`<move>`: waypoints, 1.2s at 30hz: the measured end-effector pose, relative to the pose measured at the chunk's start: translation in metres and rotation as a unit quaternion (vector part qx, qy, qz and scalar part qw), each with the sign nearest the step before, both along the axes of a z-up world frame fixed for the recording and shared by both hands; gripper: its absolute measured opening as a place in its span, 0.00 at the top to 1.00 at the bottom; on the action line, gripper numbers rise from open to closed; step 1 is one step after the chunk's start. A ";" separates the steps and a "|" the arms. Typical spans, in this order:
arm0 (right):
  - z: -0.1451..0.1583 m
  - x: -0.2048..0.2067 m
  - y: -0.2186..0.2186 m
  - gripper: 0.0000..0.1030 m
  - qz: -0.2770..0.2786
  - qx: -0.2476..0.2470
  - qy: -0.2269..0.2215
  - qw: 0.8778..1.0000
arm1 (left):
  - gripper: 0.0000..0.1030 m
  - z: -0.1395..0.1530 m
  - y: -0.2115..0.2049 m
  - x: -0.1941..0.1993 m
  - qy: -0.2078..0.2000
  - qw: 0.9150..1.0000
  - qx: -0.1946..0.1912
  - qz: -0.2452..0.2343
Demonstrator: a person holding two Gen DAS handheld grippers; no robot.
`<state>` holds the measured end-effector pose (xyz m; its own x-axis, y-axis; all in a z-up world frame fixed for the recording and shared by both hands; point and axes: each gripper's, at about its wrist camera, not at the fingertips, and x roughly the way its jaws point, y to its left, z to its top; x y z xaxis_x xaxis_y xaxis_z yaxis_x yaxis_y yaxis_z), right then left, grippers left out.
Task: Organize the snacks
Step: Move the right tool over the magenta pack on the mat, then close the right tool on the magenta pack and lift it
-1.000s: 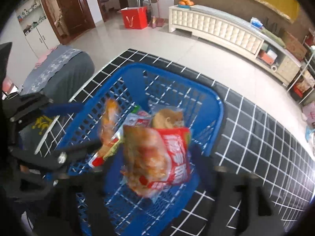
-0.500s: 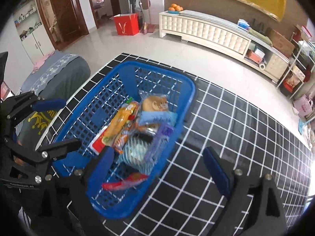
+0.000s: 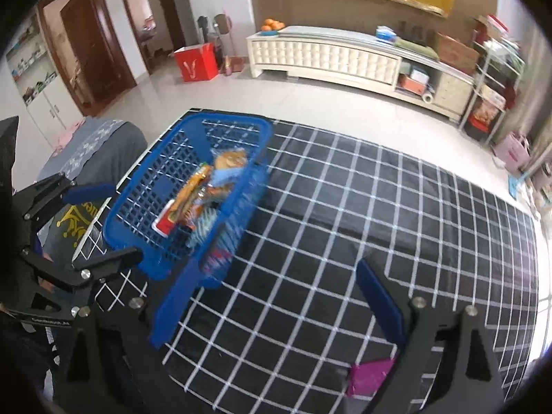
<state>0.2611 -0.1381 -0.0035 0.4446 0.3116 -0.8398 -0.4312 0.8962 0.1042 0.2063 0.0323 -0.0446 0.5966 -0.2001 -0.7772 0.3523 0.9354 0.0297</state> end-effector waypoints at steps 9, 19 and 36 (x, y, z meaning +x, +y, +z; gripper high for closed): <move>-0.026 -0.023 -0.057 0.07 -0.044 -0.011 0.026 0.999 | 0.21 -0.020 -0.059 -0.013 0.016 0.999 -0.009 -0.039; -0.097 -0.044 -0.093 0.03 -0.034 -0.037 0.081 0.995 | 0.21 -0.076 -0.107 -0.029 0.058 0.998 -0.015 -0.036; -0.185 -0.020 -0.118 0.03 -0.019 -0.068 0.132 0.989 | 0.21 -0.167 -0.145 -0.026 0.134 0.991 -0.010 -0.012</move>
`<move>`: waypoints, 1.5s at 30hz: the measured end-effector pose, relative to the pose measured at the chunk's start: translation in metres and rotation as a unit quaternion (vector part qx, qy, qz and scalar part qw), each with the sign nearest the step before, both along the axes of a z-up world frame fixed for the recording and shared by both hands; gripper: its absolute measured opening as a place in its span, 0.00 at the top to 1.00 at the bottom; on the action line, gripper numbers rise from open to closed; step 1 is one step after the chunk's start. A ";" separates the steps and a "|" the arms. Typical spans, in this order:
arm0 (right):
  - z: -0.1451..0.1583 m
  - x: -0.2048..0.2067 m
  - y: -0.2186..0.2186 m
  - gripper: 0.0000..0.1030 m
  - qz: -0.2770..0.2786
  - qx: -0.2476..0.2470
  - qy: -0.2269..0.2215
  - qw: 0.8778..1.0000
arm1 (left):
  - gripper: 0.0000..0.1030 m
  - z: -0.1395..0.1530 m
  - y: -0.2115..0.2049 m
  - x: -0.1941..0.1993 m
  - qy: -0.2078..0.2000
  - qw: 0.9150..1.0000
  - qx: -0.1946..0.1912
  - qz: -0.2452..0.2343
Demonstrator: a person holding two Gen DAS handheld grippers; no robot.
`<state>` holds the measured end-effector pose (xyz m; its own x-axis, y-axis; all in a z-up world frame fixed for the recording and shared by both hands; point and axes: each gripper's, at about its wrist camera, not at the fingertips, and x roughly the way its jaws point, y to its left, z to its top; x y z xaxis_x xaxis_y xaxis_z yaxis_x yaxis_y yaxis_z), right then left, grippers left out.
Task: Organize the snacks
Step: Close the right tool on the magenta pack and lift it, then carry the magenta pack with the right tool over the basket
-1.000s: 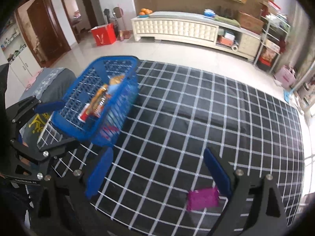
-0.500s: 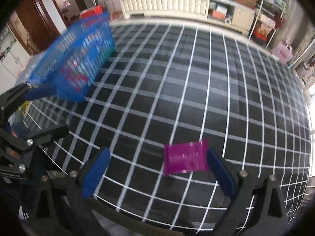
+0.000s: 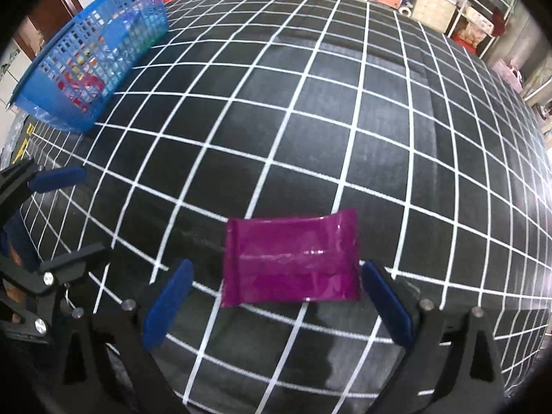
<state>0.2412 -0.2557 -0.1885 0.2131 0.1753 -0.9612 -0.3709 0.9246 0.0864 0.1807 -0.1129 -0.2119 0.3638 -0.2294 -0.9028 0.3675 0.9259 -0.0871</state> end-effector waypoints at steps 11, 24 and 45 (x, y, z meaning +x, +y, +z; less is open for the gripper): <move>-0.008 -0.016 0.007 0.27 0.035 -0.019 -0.055 0.998 | 0.21 -0.005 0.004 0.007 0.003 1.000 -0.001 0.006; 0.032 -0.026 0.027 0.43 0.044 -0.016 -0.088 0.995 | 0.21 0.036 0.019 -0.012 -0.039 0.999 -0.011 0.003; 0.196 -0.012 0.148 0.43 0.127 0.068 -0.225 0.964 | 0.21 0.192 0.160 -0.011 -0.169 0.984 0.006 0.060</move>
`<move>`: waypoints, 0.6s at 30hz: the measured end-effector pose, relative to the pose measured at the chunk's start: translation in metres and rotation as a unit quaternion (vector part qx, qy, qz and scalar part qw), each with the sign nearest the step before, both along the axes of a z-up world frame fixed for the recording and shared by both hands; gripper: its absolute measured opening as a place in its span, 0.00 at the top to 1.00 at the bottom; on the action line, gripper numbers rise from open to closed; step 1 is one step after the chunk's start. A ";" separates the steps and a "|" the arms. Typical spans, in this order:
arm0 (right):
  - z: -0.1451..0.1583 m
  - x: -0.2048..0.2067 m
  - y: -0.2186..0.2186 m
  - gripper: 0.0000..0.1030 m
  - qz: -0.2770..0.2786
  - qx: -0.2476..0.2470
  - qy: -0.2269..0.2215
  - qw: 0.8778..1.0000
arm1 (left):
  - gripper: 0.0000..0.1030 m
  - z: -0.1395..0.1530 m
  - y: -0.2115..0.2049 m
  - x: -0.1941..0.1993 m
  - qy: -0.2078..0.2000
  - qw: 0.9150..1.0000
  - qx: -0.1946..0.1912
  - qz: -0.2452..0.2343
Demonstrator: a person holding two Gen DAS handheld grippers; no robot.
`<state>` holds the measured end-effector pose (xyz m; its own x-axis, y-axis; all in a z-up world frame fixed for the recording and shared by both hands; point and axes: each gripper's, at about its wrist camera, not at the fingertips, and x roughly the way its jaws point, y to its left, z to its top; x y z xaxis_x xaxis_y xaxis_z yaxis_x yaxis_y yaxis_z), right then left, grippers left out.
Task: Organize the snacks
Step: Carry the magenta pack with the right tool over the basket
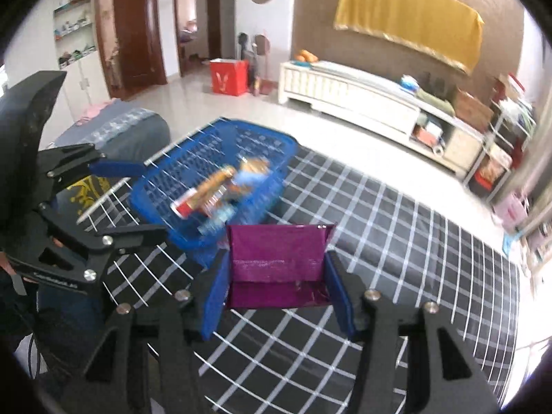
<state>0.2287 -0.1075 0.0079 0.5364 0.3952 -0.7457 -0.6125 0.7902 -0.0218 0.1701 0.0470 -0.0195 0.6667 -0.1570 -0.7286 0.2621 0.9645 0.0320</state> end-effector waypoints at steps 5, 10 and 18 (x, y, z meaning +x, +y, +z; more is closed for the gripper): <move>0.010 0.014 0.039 0.43 0.021 0.011 -0.005 1.000 | 0.21 0.005 0.035 0.007 -0.001 1.000 0.010 0.020; 0.003 0.029 0.073 0.43 0.040 0.009 0.007 0.999 | 0.21 0.003 0.064 0.020 0.009 0.999 0.009 0.035; -0.025 0.055 0.102 0.43 0.043 -0.003 0.038 0.998 | 0.21 -0.019 0.091 0.047 0.030 0.998 0.010 0.046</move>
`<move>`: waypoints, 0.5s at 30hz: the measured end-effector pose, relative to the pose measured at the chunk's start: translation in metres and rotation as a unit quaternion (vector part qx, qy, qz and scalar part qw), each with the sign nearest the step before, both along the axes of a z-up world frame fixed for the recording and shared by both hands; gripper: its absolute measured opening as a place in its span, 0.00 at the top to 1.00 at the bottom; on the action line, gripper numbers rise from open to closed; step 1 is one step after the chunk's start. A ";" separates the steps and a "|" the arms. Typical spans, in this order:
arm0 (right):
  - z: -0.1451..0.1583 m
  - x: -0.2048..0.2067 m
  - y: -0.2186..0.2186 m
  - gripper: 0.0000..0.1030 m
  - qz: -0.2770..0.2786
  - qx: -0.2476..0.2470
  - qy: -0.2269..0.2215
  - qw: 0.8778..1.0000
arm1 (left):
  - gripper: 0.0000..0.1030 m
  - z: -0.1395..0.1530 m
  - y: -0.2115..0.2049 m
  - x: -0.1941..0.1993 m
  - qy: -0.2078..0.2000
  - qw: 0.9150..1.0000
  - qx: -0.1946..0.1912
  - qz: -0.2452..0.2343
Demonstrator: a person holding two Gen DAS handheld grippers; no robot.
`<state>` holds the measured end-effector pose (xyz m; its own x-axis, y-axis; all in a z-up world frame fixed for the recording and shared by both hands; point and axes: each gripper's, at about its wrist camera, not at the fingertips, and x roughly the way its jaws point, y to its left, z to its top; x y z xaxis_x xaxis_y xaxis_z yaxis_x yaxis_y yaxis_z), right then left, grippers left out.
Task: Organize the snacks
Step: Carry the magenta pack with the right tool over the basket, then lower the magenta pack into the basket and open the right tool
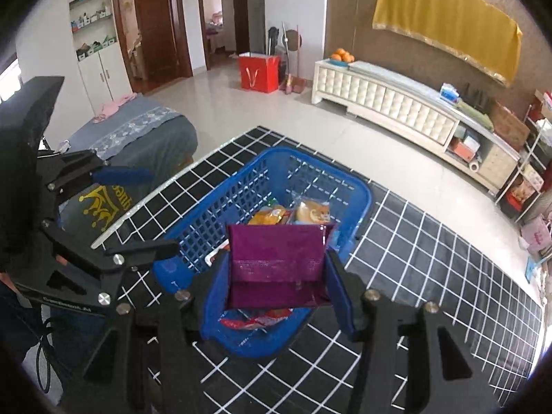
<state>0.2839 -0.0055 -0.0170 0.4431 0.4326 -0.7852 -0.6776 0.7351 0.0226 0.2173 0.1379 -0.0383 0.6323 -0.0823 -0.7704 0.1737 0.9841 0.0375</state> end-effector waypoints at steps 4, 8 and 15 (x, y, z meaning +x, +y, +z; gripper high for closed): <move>-0.020 0.011 0.015 0.43 0.006 -0.017 0.019 1.000 | 0.21 -0.018 0.008 0.012 0.013 1.000 -0.002 0.006; -0.038 0.019 0.026 0.43 0.012 -0.035 0.035 0.999 | 0.21 -0.033 0.016 0.017 0.026 1.000 -0.003 0.009; -0.058 0.024 0.040 0.43 0.021 -0.066 0.046 0.997 | 0.21 -0.039 0.026 0.023 0.031 0.999 -0.014 0.015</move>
<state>0.3081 0.0341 -0.0748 0.3501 0.3385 -0.8734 -0.7069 0.7073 -0.0092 0.2398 0.1643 -0.0774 0.5865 -0.0862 -0.8053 0.1443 0.9895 -0.0007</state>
